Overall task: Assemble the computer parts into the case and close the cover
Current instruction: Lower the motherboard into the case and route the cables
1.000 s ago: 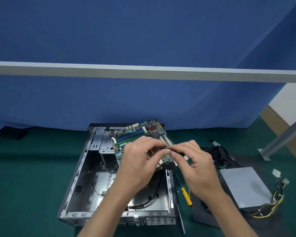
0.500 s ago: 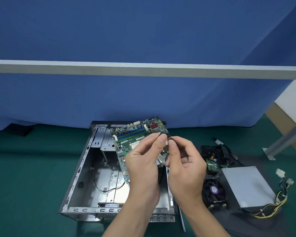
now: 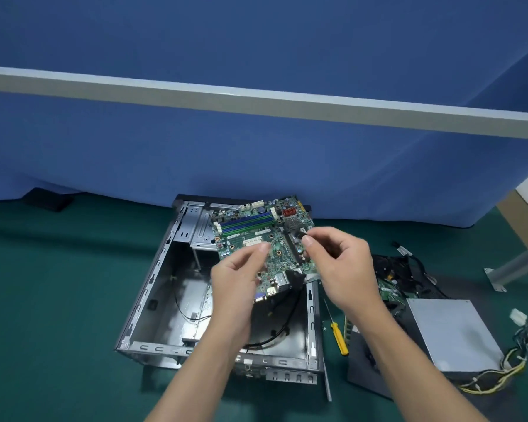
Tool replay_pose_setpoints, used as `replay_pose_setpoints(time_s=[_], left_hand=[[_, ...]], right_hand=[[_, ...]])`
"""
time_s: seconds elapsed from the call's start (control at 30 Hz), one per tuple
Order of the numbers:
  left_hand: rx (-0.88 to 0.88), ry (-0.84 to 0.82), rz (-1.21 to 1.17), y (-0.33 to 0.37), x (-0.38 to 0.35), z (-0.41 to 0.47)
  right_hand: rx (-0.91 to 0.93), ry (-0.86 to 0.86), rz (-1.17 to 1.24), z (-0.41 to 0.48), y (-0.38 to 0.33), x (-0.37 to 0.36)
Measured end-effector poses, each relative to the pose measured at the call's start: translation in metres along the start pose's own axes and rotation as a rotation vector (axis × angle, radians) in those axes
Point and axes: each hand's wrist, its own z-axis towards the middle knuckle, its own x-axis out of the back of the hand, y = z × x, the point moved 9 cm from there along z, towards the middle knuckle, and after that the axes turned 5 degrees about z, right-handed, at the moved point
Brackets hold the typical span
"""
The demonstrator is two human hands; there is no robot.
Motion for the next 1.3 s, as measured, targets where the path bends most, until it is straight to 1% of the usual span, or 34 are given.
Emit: replay_pose_setpoints(time_s=[0.1, 0.2, 0.27, 0.3, 0.4, 0.47, 0.53, 0.63, 0.73, 0.93, 1.1, 1.3], left_hand=[[0.038, 0.177, 0.114, -0.027, 0.048, 0.021], [0.103, 0.225, 0.27, -0.06, 0.074, 0.038], [0.163, 0.196, 0.337, -0.083, 0.079, 0.047], [0.201, 0.172, 0.33, -0.095, 0.079, 0.051], [0.322, 0.104, 0.25, -0.124, 0.074, 0.058], [0.352, 0.043, 0.188, -0.133, 0.067, 0.059], [0.36, 0.008, 0.098, -0.137, 0.063, 0.058], [0.398, 0.0, -0.027, -0.14, 0.065, 0.056], [0.441, -0.044, -0.181, -0.142, 0.064, 0.054], [0.54, -0.15, -0.453, -0.149, 0.062, 0.05], [0.564, -0.237, -0.535, -0.151, 0.054, 0.049], [0.563, -0.267, -0.529, -0.151, 0.056, 0.051]], right_hand=[[0.088, -0.014, -0.194, 0.022, 0.001, -0.004], [0.199, -0.109, -0.451, 0.041, 0.01, -0.03], [0.185, -0.227, -0.611, 0.047, 0.032, -0.054], [0.153, -0.296, -0.666, 0.047, 0.046, -0.066], [0.038, -0.53, -0.784, 0.038, 0.081, -0.096], [-0.021, -0.679, -0.843, 0.029, 0.096, -0.111], [-0.07, -0.763, -0.873, 0.022, 0.104, -0.12], [-0.114, -0.774, -0.901, 0.018, 0.11, -0.128], [-0.154, -0.761, -0.942, 0.021, 0.113, -0.133], [-0.213, -0.83, -1.03, 0.022, 0.118, -0.142], [-0.257, -0.876, -1.066, 0.022, 0.117, -0.15], [-0.287, -0.891, -1.129, 0.02, 0.113, -0.16]])
